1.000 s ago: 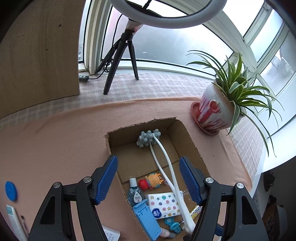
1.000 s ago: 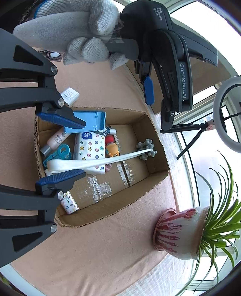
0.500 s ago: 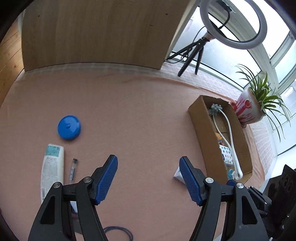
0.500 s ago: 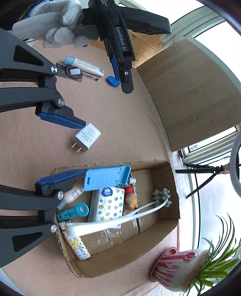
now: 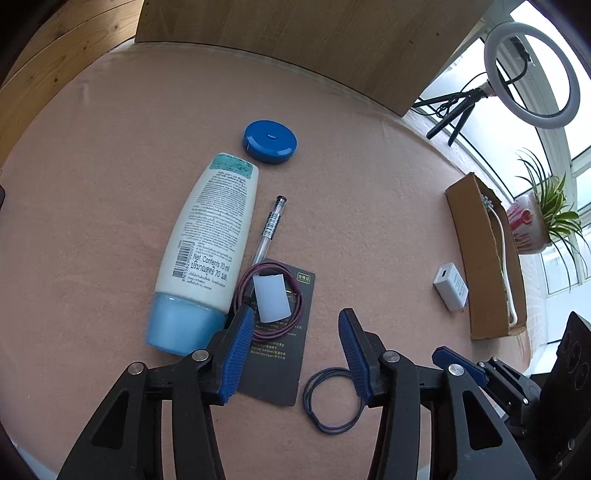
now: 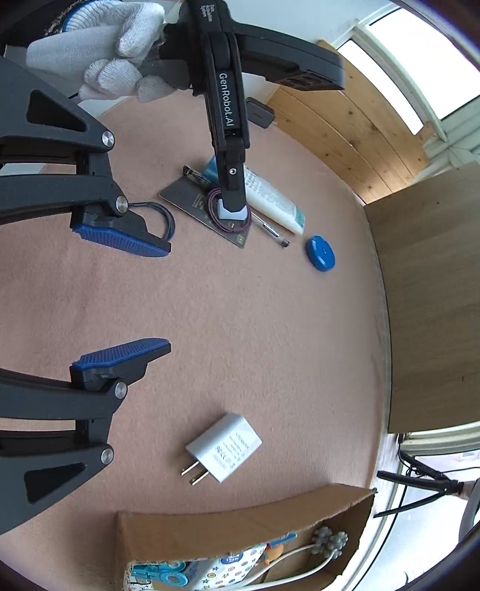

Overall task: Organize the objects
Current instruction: 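Move the left tool to the black cable card and close on it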

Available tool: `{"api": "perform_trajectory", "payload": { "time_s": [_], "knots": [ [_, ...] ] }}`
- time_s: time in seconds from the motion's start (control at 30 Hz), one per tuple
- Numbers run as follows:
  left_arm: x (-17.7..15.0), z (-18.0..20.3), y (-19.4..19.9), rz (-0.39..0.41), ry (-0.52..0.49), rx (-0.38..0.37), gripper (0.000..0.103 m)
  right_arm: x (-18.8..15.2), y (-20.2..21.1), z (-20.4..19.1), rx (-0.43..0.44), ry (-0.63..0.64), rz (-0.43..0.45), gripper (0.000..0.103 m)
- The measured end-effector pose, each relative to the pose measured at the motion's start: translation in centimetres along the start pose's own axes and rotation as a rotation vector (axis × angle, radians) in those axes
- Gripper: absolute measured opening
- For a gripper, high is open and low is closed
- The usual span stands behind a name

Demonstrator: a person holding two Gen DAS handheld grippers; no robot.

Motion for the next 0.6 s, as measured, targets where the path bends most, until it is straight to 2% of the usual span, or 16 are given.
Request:
{"api": "perform_trajectory", "payload": {
  "time_s": [0.03, 0.13, 0.23, 0.4, 0.6],
  "knots": [
    [-0.2, 0.2, -0.1, -0.006, -0.008, 0.002, 0.044, -0.1, -0.4, -0.4, -0.002, 0.014, -0.009, 0.042],
    [-1.1, 0.9, -0.4, -0.016, -0.027, -0.002, 0.042, -0.5, -1.3, -1.4, -0.003, 0.039, -0.036, 0.042],
    [-1.7, 0.4, -0.9, -0.016, -0.063, 0.056, 0.041, -0.5, -1.4, -1.3, -0.006, 0.030, -0.035, 0.042],
    [-0.4, -0.6, -1.0, 0.015, -0.086, 0.113, 0.041, -0.1, -1.3, -0.8, -0.009, 0.010, -0.033, 0.042],
    [0.1, -0.9, -1.7, 0.003, -0.095, 0.126, 0.041, 0.0, -1.3, -0.6, -0.010, -0.002, -0.030, 0.042]
  ]
}}
Point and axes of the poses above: each gripper's, at about its wrist camera, not at the fingertips, and y roughly against the way its jaws point, z to its right, x to its top, the point moved 10 cm from there along -y, roughly the way its jaws point, and after that the axes turned 3 degrees about x, right-handed, at the moved point
